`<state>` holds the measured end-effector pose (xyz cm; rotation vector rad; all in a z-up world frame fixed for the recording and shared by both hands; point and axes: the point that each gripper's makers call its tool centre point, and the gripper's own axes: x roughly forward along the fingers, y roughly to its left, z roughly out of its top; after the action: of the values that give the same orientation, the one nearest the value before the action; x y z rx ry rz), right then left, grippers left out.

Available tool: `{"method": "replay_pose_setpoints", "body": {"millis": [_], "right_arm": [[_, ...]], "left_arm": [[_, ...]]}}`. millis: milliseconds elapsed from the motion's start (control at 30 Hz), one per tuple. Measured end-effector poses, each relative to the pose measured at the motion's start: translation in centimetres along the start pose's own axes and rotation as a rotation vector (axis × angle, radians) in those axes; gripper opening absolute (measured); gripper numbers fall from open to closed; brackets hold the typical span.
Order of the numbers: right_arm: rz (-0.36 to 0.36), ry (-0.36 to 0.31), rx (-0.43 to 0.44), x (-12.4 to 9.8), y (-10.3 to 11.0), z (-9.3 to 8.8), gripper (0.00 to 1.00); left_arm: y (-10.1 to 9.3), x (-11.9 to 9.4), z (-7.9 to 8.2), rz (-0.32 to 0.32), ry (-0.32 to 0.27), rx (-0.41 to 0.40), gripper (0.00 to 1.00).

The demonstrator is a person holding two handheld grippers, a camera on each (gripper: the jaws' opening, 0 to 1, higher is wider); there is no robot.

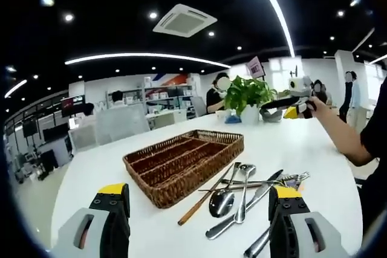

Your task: Arrange the knives, forks, and spoons in their matching storage slots by inserting each utensil handle-first until every utensil is classified and aligned in the correct compartment

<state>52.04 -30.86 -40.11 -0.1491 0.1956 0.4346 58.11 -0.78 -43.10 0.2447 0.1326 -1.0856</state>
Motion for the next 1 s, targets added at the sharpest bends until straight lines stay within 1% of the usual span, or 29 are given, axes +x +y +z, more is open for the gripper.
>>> {"method": "replay_pose_setpoints", "body": {"millis": [33, 67, 100, 133, 200, 267, 333, 367, 400, 433, 467, 500, 533, 567, 600, 633, 667, 700, 733, 767, 800, 867, 900, 933, 1000], "right_arm": [[0.025, 0.024, -0.027, 0.4, 0.5, -0.3, 0.99], [0.033, 0.033, -0.044, 0.5, 0.6, -0.4, 0.99], [0.035, 0.055, -0.078, 0.9, 0.5, -0.4, 0.99], [0.023, 0.076, -0.093, 1.3, -0.1, -0.4, 0.99], [0.013, 0.072, -0.098, 1.9, -0.9, 0.0, 0.99], [0.021, 0.067, -0.102, 2.2, -1.6, 0.2, 0.99], [0.009, 0.08, -0.097, 2.0, -2.4, -0.3, 0.99], [-0.005, 0.074, -0.084, 1.7, -2.8, -0.9, 0.99], [-0.002, 0.076, -0.069, 1.6, -2.9, -1.5, 0.99], [0.007, 0.077, -0.029, 1.3, -2.9, -2.6, 0.99], [0.011, 0.075, -0.016, 1.2, -3.0, -3.2, 0.99], [0.015, 0.079, -0.001, 1.1, -3.2, -4.1, 0.99], [0.014, 0.078, 0.004, 1.0, -3.3, -4.6, 0.99], [0.014, 0.077, 0.006, 1.0, -3.4, -4.9, 0.99], [0.012, 0.065, 0.018, 1.1, -3.6, -5.2, 0.99], [0.014, 0.041, 0.038, 1.2, -3.7, -5.3, 0.99], [0.013, 0.053, 0.065, 1.3, -3.7, -5.3, 0.99], [0.007, 0.054, 0.059, 1.3, -3.8, -5.1, 0.99], [0.001, 0.013, 0.05, 1.3, -3.8, -4.5, 0.99], [0.012, 0.007, 0.065, 1.4, -3.5, -4.3, 0.99], [0.031, 0.019, 0.084, 1.5, -3.1, -4.6, 0.99], [0.021, 0.031, 0.061, 1.7, -3.1, -4.9, 0.99], [0.007, 0.054, 0.039, 1.9, -3.2, -5.3, 0.99], [0.005, 0.052, 0.033, 2.1, -3.1, -5.3, 0.99], [0.014, 0.048, 0.035, 2.3, -2.9, -5.2, 0.99]], "left_arm": [[0.1, 0.2, 0.0, -0.005, 0.003, -0.001, 1.0], [0.2, 0.2, 0.1, -0.005, 0.003, -0.003, 1.0], [0.4, 0.6, 0.5, -0.01, 0.001, -0.004, 1.0], [0.5, 0.9, 1.0, -0.014, -0.002, -0.002, 1.0], [0.3, 1.9, 2.3, -0.047, -0.009, 0.017, 1.0], [0.2, 3.1, 3.7, -0.082, -0.024, 0.019, 1.0], [0.4, 4.3, 4.6, -0.097, -0.023, 0.02, 1.0], [0.6, 5.1, 5.1, -0.102, -0.028, 0.034, 1.0], [0.7, 5.5, 5.2, -0.101, -0.027, 0.035, 1.0], [0.8, 6.0, 5.2, -0.099, -0.024, 0.038, 1.0], [0.8, 6.4, 4.9, -0.095, -0.019, 0.051, 1.0], [0.7, 6.7, 4.7, -0.092, -0.024, 0.058, 1.0], [0.7, 7.0, 4.4, -0.089, -0.034, 0.057, 1.0], [0.6, 7.3, 4.1, -0.097, -0.044, 0.042, 1.0], [0.5, 7.6, 3.7, -0.092, -0.047, -0.003, 1.0], [0.6, 7.6, 3.4, -0.083, -0.039, -0.015, 1.0], [0.6, 7.8, 2.5, -0.071, -0.005, 0.003, 1.0], [0.7, 7.9, 2.1, -0.058, 0.008, 0.011, 1.0], [0.8, 8.1, 1.5, -0.042, 0.029, 0.006, 1.0], [0.6, 8.3, 1.1, -0.043, 0.053, 0.022, 1.0], [0.2, 8.5, 1.1, -0.047, 0.055, 0.066, 1.0], [-0.5, 8.9, 1.3, -0.05, 0.041, 0.064, 1.0], [-1.1, 9.2, 1.4, -0.072, 0.034, 0.061, 1.0], [-1.7, 9.5, 1.4, -0.091, 0.027, 0.062, 1.0], [-1.9, 9.9, 1.3, -0.094, 0.021, 0.064, 1.0]]}}
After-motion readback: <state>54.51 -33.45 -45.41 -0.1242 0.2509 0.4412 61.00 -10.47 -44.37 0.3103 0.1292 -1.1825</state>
